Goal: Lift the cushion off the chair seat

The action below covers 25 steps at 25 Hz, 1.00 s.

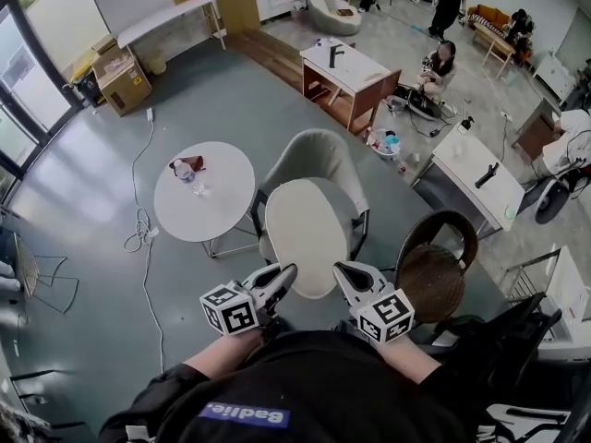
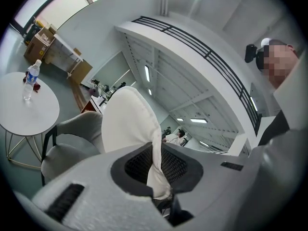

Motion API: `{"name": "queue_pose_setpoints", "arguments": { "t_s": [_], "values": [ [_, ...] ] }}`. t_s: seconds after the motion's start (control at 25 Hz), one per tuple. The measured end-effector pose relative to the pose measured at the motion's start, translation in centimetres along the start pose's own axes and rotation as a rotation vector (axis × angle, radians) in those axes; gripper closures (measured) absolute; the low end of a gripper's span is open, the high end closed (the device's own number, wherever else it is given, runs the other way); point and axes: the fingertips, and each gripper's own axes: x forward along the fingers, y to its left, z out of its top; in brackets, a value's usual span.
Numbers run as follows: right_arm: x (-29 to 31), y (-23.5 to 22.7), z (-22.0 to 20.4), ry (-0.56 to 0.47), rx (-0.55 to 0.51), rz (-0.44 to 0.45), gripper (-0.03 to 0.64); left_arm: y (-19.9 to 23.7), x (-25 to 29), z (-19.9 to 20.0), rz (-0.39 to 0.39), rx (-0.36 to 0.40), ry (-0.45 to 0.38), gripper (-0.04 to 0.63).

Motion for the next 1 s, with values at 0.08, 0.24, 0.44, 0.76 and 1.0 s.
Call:
{"name": "queue_pose_setpoints", "arguments": {
  "t_s": [0.08,0.24,0.44,0.76,1.0],
  "values": [
    [0.3,0.5,-0.2,0.005,-0.006,0.014,0.588,-0.5,-0.2,0.1,-0.003,0.021,-0.011,0.549],
    [0.8,1.6,-0.8,0.019,-0.010,0.047,0.588,-1.1,-0.6,0.2,0.001,0.054,-0.025,0.549],
    [1.2,2.7,-1.0,0.020,-0.031,0.086,0.588,-1.5,-0.9,-0.2,0.008,0.092,-0.035,0.549],
    [1.4,3.8,-1.2,0.030,-0.066,0.112,0.589,-2.0,-1.3,-0.2,-0.003,0.106,-0.041,0.549],
    [1.3,4.1,-1.0,0.032,-0.069,0.113,0.589,-2.4,-1.3,-0.2,-0.013,0.111,-0.035,0.549]
  ]
}}
